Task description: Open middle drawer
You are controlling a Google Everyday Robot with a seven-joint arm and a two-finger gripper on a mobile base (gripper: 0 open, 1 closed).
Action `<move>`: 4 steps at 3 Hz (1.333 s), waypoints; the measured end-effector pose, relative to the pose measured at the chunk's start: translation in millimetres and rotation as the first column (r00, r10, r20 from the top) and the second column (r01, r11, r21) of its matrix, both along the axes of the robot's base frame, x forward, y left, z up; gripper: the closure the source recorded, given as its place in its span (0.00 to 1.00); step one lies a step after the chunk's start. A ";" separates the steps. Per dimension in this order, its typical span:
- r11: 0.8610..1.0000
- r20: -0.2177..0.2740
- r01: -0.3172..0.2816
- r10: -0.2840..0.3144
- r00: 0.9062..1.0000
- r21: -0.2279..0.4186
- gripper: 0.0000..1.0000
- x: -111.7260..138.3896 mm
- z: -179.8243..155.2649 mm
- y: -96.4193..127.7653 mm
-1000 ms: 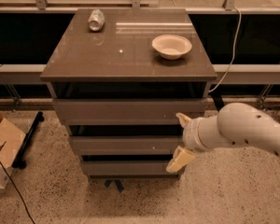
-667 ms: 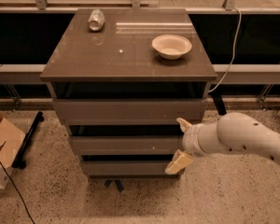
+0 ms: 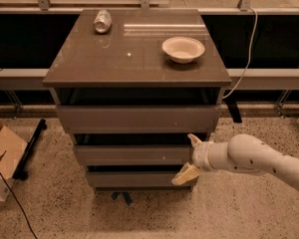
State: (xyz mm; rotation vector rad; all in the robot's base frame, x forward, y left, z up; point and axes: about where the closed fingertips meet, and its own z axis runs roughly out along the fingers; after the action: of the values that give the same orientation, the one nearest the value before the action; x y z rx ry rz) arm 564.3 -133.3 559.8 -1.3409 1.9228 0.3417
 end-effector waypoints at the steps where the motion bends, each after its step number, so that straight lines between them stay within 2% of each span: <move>1: 0.998 -0.038 0.023 -0.020 0.999 0.061 0.00 22.7 -40.7 1.3; 2: 0.996 -0.063 0.029 -0.024 0.998 0.082 0.00 39.1 -62.9 3.4; 4: 0.996 -0.126 0.003 0.009 0.992 0.095 0.00 75.4 -103.4 19.1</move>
Offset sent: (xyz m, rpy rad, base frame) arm 0.0599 0.0013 -0.0870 0.1060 0.0877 -0.0390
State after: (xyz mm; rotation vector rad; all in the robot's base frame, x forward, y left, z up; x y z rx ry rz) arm 639.7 -114.2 456.4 -1.2874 1.9824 0.5243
